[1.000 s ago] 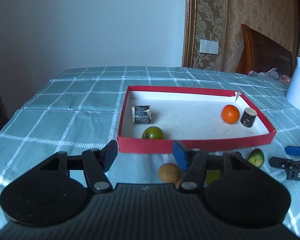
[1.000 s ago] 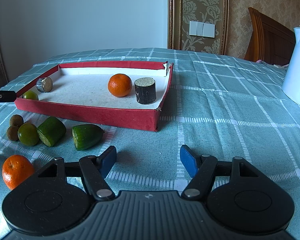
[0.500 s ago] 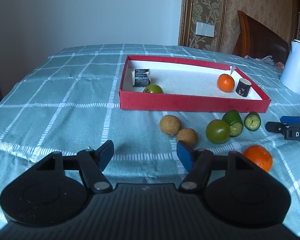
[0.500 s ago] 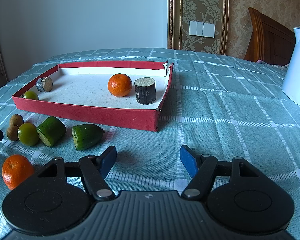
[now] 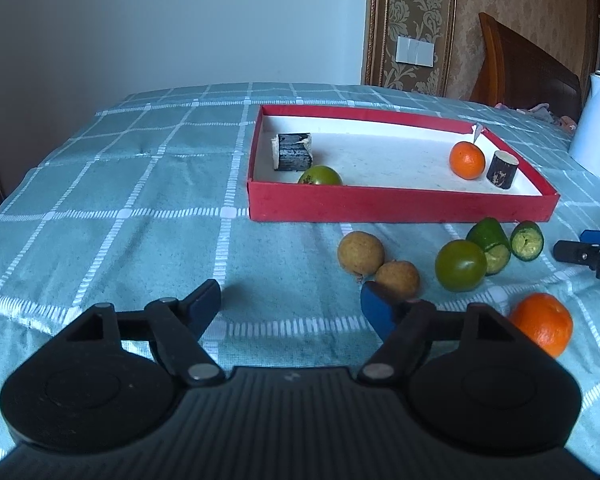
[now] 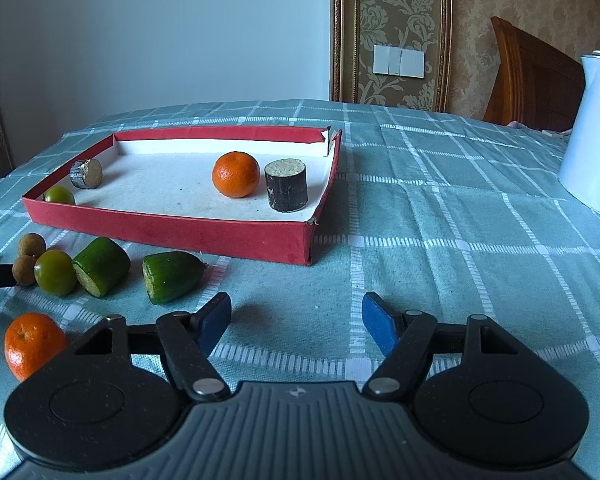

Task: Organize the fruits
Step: 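Move the right tool to the green pepper chunk and grasp it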

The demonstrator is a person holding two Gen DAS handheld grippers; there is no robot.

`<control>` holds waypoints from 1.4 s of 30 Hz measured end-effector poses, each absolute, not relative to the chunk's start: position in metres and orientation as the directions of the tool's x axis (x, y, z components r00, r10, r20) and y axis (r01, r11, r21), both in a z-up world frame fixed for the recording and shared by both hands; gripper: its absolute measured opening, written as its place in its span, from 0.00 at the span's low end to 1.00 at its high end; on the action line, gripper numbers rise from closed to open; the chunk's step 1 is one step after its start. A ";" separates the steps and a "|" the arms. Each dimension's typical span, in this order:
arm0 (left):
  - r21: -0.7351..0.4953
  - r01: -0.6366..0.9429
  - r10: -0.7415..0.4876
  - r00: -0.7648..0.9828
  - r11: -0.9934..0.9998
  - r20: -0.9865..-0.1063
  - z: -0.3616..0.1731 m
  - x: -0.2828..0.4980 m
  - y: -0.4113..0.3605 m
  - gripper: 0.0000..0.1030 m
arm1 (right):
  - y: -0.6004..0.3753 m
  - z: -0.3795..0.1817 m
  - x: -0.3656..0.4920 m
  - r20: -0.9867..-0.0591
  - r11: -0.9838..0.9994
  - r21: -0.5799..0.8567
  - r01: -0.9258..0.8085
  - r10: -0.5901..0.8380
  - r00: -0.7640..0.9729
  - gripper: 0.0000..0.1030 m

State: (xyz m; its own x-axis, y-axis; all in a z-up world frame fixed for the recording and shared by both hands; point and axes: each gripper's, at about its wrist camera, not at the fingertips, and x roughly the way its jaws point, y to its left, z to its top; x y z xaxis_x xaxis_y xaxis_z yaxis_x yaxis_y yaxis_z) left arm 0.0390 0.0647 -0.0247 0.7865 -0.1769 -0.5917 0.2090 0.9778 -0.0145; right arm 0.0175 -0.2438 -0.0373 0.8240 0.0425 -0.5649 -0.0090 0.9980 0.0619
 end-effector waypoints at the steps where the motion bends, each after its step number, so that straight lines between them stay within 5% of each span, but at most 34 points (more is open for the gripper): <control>1: -0.012 0.205 -0.173 0.788 0.979 -0.590 -0.025 0.040 0.065 0.74 | -0.243 -0.037 0.016 -0.564 0.997 0.076 -0.017 0.057 0.824 0.70; 17: -0.019 0.227 -0.193 0.777 0.974 -0.599 -0.027 0.047 0.064 0.89 | -0.198 -0.032 0.046 -0.576 0.990 0.057 -0.129 0.138 0.806 0.66; 24: -0.011 0.252 -0.205 0.762 0.968 -0.614 -0.029 0.048 0.060 1.00 | -0.181 -0.034 0.051 -0.571 0.987 0.008 -0.162 0.138 0.810 0.40; 42: 0.007 0.254 -0.195 0.760 0.967 -0.619 -0.030 0.050 0.057 1.00 | -0.180 -0.025 0.034 -0.535 0.991 -0.040 -0.127 0.086 0.841 0.38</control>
State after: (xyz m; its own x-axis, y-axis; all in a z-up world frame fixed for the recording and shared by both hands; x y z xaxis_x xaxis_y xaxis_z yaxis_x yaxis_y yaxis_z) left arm 0.0496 0.0572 -0.0303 0.7605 -0.1948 -0.6195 0.2538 0.9672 0.0074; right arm 0.0345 -0.1803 -0.0250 0.8406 0.0861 -0.5348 -0.1270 0.9911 -0.0401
